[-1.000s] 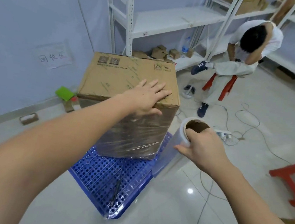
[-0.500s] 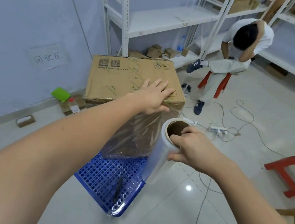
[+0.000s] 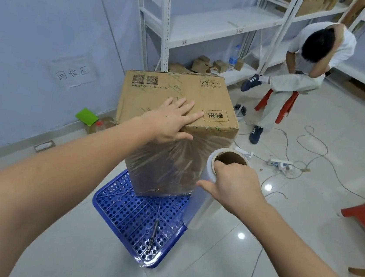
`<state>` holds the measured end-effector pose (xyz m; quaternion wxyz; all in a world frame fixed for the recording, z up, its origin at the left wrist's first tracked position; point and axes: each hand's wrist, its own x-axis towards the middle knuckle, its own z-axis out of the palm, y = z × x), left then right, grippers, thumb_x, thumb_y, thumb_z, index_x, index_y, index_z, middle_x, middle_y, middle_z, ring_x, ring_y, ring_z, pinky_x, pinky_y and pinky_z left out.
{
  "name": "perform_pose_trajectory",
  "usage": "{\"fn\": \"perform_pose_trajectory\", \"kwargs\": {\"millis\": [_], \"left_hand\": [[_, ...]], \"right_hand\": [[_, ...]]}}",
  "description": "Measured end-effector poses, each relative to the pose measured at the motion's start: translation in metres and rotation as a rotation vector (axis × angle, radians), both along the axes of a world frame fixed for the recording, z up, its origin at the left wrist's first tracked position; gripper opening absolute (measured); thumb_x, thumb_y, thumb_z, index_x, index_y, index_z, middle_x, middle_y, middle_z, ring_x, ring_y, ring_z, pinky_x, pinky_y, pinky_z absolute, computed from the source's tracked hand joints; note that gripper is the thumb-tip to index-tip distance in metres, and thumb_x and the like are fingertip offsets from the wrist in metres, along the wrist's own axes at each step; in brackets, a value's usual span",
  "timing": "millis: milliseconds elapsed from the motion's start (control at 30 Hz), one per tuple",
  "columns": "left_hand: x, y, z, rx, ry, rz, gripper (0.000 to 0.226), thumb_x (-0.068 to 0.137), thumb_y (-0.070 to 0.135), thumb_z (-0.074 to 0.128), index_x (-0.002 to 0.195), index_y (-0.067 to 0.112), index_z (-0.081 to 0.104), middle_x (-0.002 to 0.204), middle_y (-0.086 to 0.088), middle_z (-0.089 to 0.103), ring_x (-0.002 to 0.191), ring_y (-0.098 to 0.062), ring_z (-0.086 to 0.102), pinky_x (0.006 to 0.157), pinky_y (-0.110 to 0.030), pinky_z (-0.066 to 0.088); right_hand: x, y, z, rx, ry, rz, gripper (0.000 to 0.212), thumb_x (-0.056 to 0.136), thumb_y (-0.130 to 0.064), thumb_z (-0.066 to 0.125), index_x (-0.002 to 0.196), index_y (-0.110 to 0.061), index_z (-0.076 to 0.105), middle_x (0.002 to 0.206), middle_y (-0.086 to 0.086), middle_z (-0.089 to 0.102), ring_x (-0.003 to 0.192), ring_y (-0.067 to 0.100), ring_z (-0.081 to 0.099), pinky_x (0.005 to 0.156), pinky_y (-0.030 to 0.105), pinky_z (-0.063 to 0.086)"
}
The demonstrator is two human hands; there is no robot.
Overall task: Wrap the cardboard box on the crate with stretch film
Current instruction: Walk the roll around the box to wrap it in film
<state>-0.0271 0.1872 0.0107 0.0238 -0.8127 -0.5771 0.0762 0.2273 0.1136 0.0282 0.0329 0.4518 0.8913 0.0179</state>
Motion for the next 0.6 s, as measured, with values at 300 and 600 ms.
{"fn": "perform_pose_trajectory", "kwargs": {"millis": [300, 600], "left_hand": [[0.012, 0.012, 0.003, -0.015, -0.023, 0.069, 0.077, 0.101, 0.07, 0.025, 0.163, 0.038, -0.008, 0.172, -0.01, -0.002, 0.159, -0.032, -0.002, 0.127, -0.058, 0.006], [0.017, 0.001, 0.0, -0.024, -0.034, 0.084, 0.081, 0.099, 0.07, 0.032, 0.163, 0.038, -0.006, 0.172, -0.009, -0.004, 0.159, -0.031, -0.004, 0.127, -0.057, 0.005]], "right_hand": [[0.015, 0.012, 0.021, -0.152, 0.009, 0.367, 0.029, 0.085, -0.056, 0.062, 0.085, -0.031, 0.047, 0.083, -0.011, 0.051, 0.098, 0.017, 0.046, 0.076, 0.029, 0.038], [0.021, 0.002, 0.003, -0.078, -0.062, 0.318, 0.025, 0.092, -0.032, 0.06, 0.111, -0.024, 0.047, 0.096, -0.001, 0.058, 0.101, 0.021, 0.051, 0.087, 0.03, 0.042]]}}
